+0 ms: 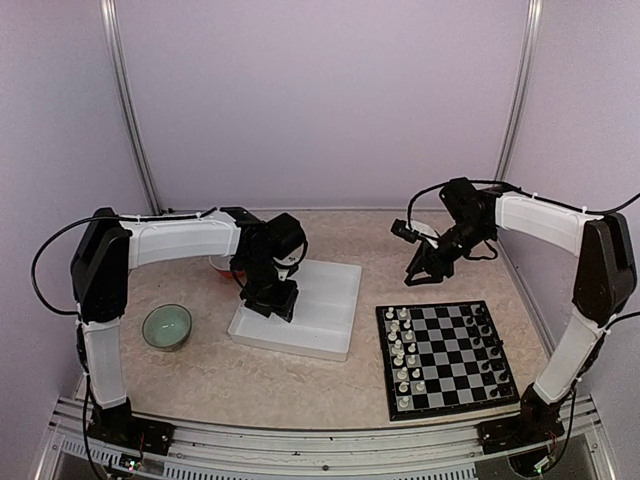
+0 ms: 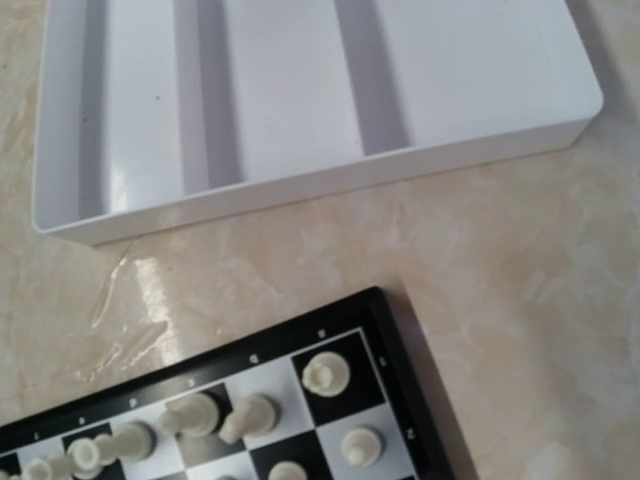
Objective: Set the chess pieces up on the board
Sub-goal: Pick up the pawn from the storage box.
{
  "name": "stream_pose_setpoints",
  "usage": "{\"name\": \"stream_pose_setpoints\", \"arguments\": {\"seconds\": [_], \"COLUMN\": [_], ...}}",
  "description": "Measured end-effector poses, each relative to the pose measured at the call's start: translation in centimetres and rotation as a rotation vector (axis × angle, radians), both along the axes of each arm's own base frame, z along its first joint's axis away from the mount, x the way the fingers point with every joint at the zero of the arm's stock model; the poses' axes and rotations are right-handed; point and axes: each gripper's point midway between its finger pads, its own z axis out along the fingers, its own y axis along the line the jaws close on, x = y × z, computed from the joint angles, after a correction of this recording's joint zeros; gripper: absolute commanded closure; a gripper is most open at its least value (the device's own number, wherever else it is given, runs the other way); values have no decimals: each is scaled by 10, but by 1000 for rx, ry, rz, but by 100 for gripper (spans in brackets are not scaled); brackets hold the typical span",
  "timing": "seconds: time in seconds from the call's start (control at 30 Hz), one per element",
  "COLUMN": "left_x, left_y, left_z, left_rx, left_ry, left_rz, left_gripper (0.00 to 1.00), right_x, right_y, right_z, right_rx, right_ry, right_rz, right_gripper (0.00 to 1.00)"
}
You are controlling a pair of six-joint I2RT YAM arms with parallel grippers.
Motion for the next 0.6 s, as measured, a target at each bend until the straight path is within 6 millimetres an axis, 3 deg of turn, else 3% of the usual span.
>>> {"name": "stream_pose_setpoints", "arguments": {"seconds": [0.27, 0.6], "left_x": [-45, -52], "left_y": [13, -2], "left_z": [-37, -37], "left_rx": [111, 85], "left_ry": [63, 44], "left_rz": [-20, -34], "left_gripper": [44, 46], "right_x": [0, -2], "right_y": [2, 4], "right_z": [-2, -2], "right_rx": [3, 19], "right_ry": [20, 43], "right_rz": [0, -7], "right_gripper": [57, 57]}}
